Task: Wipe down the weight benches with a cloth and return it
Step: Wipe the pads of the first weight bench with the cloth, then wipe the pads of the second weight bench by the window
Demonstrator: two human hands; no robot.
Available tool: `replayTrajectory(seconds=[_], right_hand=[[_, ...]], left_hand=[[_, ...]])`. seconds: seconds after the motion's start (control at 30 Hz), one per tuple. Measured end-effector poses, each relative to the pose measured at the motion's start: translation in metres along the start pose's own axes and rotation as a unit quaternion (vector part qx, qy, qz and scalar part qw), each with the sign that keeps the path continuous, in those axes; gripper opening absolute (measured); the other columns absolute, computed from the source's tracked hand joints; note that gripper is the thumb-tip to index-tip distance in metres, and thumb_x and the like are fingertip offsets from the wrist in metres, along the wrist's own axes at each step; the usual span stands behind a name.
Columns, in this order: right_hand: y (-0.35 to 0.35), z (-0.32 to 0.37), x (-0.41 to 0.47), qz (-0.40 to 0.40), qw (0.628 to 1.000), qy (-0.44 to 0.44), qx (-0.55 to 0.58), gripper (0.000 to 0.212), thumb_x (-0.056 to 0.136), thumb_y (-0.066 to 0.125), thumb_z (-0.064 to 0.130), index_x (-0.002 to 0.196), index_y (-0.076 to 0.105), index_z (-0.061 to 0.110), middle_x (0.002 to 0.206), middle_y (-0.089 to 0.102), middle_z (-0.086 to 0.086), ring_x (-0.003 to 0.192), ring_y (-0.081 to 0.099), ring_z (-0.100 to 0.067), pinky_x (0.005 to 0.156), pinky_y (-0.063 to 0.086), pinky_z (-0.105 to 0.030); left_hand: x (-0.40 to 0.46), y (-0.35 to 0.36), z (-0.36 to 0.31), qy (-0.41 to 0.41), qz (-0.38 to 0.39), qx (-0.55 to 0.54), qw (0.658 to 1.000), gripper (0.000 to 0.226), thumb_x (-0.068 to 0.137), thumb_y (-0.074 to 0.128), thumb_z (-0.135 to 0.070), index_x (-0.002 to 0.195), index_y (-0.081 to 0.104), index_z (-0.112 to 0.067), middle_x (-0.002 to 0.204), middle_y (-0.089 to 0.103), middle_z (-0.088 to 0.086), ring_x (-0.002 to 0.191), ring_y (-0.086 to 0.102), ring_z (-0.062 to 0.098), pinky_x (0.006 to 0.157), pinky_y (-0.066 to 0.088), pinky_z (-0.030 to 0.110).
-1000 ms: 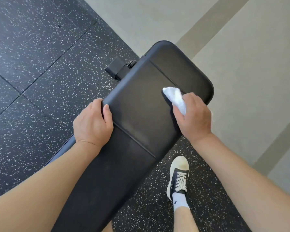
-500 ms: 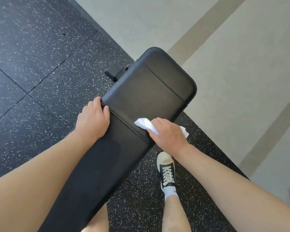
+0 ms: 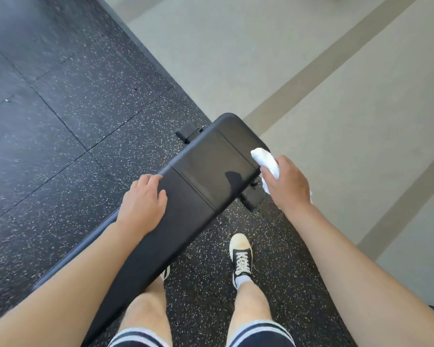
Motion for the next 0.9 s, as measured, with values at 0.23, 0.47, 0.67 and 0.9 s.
replayTrajectory(seconds=[0.23, 0.47, 0.67, 0.9], right_hand=[[-0.089, 0.058, -0.022, -0.051, 0.997, -0.057, 0.024, 0.029, 0.098, 0.059, 0.044, 0.087, 0.044, 0.021, 0.085, 0.051, 0.002, 0.072, 0.049, -0.027, 0.063, 0.035, -0.035], [-0.162, 0.121, -0.052, -0.079, 0.985, -0.149, 0.018, 0.027, 0.099, 0.059, 0.043, 0.087, 0.047, 0.021, 0.084, 0.048, 0.006, 0.074, 0.048, -0.024, 0.061, 0.034, -0.034], [-0.237, 0.177, -0.091, -0.142, 0.953, -0.267, 0.008, 0.029, 0.097, 0.057, 0.046, 0.089, 0.055, 0.018, 0.085, 0.055, 0.005, 0.083, 0.050, -0.022, 0.060, 0.034, -0.031], [-0.302, 0.238, -0.130, -0.152, 0.918, -0.366, 0.026, 0.028, 0.099, 0.060, 0.041, 0.100, 0.061, 0.013, 0.094, 0.061, -0.001, 0.089, 0.053, -0.024, 0.062, 0.039, -0.031]], left_hand=[[-0.045, -0.103, -0.051, 0.071, -0.059, 0.037, 0.995, 0.045, 0.104, 0.051, -0.031, 0.145, 0.051, -0.014, 0.143, 0.054, 0.007, 0.126, 0.050, 0.035, 0.103, 0.045, 0.050], [-0.109, -0.196, -0.060, 0.063, -0.127, 0.079, 0.987, 0.053, 0.102, 0.053, -0.041, 0.149, 0.049, -0.017, 0.149, 0.051, 0.003, 0.136, 0.046, 0.032, 0.109, 0.042, 0.051], [-0.183, -0.262, -0.066, 0.023, -0.200, 0.070, 0.977, 0.051, 0.103, 0.054, -0.042, 0.147, 0.052, -0.018, 0.149, 0.053, 0.004, 0.138, 0.046, 0.031, 0.111, 0.040, 0.054], [-0.280, -0.308, -0.082, -0.032, -0.293, 0.058, 0.954, 0.043, 0.102, 0.057, -0.039, 0.140, 0.058, -0.018, 0.143, 0.058, 0.004, 0.134, 0.051, 0.030, 0.107, 0.044, 0.052]])
Point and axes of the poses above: each hand's wrist, its own x-axis towards the middle knuckle, its own y-axis out of the palm, z = x × y, the point moved 9 cm from there along x, towards the middle knuckle
